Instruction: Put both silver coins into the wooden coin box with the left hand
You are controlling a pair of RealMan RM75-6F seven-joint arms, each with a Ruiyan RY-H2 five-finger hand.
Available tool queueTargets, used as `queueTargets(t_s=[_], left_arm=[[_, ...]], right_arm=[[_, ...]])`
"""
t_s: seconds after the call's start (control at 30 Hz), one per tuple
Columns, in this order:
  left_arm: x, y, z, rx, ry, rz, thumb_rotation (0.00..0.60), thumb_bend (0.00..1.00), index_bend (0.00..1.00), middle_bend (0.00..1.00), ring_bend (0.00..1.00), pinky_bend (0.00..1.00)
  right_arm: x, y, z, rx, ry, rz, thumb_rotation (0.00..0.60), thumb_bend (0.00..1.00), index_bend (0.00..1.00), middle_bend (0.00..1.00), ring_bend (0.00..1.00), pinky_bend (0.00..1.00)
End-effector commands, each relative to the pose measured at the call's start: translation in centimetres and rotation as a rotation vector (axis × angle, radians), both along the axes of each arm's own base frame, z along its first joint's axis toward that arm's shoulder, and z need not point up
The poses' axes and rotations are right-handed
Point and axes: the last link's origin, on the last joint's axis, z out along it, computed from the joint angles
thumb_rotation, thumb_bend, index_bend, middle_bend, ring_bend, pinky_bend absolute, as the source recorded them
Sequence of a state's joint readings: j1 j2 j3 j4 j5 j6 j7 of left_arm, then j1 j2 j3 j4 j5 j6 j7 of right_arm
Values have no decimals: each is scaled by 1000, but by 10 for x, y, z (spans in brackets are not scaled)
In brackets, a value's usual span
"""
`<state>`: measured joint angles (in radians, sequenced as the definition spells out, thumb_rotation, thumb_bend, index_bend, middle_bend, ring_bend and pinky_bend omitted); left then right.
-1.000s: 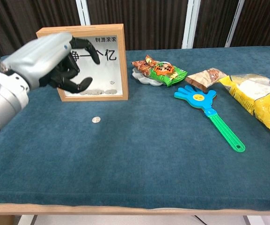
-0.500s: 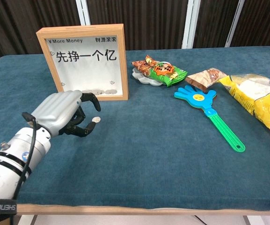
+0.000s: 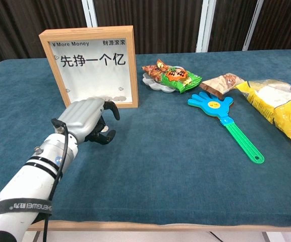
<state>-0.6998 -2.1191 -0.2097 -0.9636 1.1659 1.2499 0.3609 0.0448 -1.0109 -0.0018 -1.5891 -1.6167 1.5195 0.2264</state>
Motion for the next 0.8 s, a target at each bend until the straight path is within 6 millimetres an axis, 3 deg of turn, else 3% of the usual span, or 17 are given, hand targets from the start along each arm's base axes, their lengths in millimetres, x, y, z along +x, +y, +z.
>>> queueTargets(t_s=[0.03, 0.8], left_arm=[[-8, 10, -3, 17, 57, 27, 600, 383, 430, 1000, 1000, 1000], [-19, 15, -7, 17, 131, 53, 600, 384, 439, 1000, 1000, 1000]], right_arm=[[0, 0, 0, 1, 0, 0, 600, 154, 0, 0, 0, 0], [0, 0, 2, -2, -4, 2, 600, 154, 0, 0, 0, 0]])
